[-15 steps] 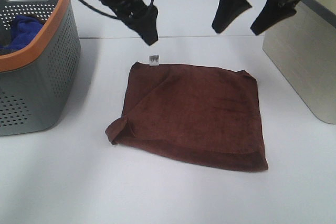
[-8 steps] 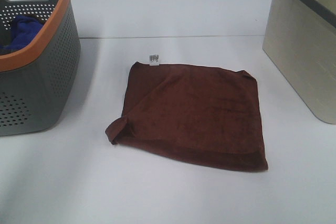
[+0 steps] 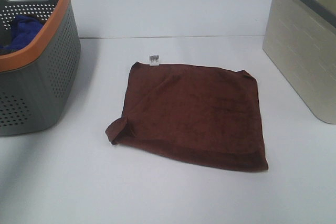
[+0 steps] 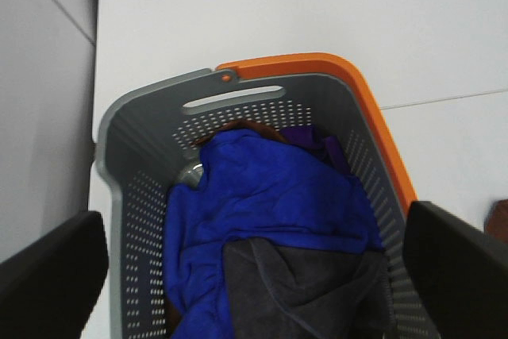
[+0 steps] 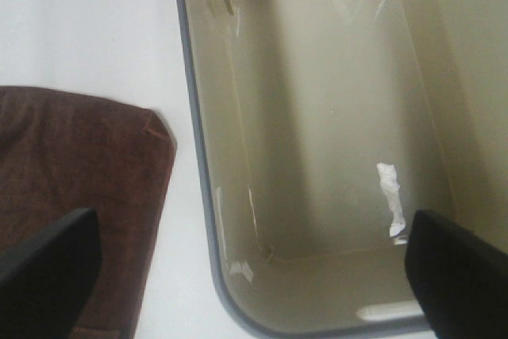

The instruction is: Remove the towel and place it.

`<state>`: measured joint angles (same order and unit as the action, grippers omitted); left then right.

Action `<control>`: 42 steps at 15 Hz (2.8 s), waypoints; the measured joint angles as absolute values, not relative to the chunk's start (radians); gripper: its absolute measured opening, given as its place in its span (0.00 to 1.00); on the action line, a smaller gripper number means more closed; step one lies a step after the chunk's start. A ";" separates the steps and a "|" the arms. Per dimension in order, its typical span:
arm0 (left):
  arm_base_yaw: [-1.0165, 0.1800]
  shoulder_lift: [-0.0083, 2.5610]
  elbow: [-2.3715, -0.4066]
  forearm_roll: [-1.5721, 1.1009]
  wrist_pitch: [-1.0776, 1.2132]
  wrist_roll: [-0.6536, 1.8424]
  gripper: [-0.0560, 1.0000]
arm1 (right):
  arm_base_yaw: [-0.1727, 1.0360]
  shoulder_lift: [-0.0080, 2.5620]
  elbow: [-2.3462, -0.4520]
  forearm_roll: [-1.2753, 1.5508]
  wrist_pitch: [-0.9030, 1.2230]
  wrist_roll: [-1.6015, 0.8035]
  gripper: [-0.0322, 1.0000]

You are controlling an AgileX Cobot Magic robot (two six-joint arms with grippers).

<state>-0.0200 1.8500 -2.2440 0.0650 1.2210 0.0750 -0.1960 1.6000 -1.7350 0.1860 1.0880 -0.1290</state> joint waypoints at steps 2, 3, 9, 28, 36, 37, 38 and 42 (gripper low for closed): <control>0.018 1.731 -2.084 0.062 1.221 0.074 0.96 | -0.196 1.513 -1.633 0.190 1.088 -0.136 0.92; 0.038 1.665 -1.980 0.062 1.221 0.074 0.96 | -0.196 1.455 -1.570 0.189 1.088 -0.146 0.92; 0.083 1.199 -1.334 0.085 1.096 0.039 0.96 | -0.196 1.122 -1.191 0.186 1.088 -0.180 0.92; -0.036 0.412 -0.803 0.257 0.970 0.065 0.96 | -0.196 0.019 -0.661 0.268 1.089 -0.330 0.88; -0.036 -0.004 -0.577 0.081 1.017 0.107 0.96 | -0.196 -0.004 -0.511 0.223 1.082 -0.283 0.86; -0.036 -0.004 -0.557 0.080 1.028 0.111 0.96 | -0.196 -0.004 -0.510 0.208 1.081 -0.280 0.86; -0.036 -0.004 -0.522 0.070 1.042 0.115 0.96 | -0.196 -0.004 -0.510 0.179 1.077 -0.263 0.86; -0.036 -0.004 -0.504 0.061 1.045 0.117 0.96 | -0.196 -0.004 -0.504 0.105 1.070 -0.177 0.86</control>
<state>-0.0360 -0.0040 -0.5040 0.0610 1.0450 0.1170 -0.1960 -0.0040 -0.5040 0.1050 1.0700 -0.1770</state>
